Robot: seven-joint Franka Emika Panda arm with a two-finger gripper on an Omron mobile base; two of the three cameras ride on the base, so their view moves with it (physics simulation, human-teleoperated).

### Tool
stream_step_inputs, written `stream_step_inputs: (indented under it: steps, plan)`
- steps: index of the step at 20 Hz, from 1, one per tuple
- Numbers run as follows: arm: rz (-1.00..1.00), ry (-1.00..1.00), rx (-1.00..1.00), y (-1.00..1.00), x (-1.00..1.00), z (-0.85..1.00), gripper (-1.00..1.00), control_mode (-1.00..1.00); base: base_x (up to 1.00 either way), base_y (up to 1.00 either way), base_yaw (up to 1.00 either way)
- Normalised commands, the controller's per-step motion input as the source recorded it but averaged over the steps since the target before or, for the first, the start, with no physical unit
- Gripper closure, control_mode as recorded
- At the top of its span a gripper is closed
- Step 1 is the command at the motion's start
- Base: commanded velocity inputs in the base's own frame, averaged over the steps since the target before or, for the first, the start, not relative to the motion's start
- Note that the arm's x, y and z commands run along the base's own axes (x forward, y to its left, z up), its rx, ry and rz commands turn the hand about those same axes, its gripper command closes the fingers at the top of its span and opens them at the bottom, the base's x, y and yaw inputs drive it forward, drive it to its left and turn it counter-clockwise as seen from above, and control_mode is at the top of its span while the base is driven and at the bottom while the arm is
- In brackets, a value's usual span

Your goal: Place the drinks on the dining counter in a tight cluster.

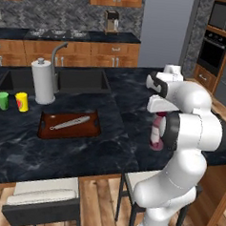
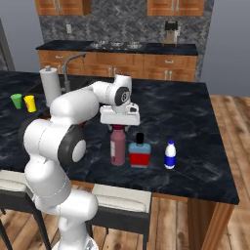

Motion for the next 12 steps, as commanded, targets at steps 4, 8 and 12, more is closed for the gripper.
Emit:
stream_step_inputs:
  steps: [4,8,12]
  plan:
    - [0.0,0.0,0.0,0.0,0.0,0.0,-1.0,-1.0,0.0,0.0,0.0]
    - [0.0,0.0,0.0,0.0,0.0,0.0,-1.0,-1.0,0.0,0.0,0.0]
    - [0.0,-0.01,0.0,0.0,-0.18,0.06,-1.0,-1.0,0.0,0.0,0.0]
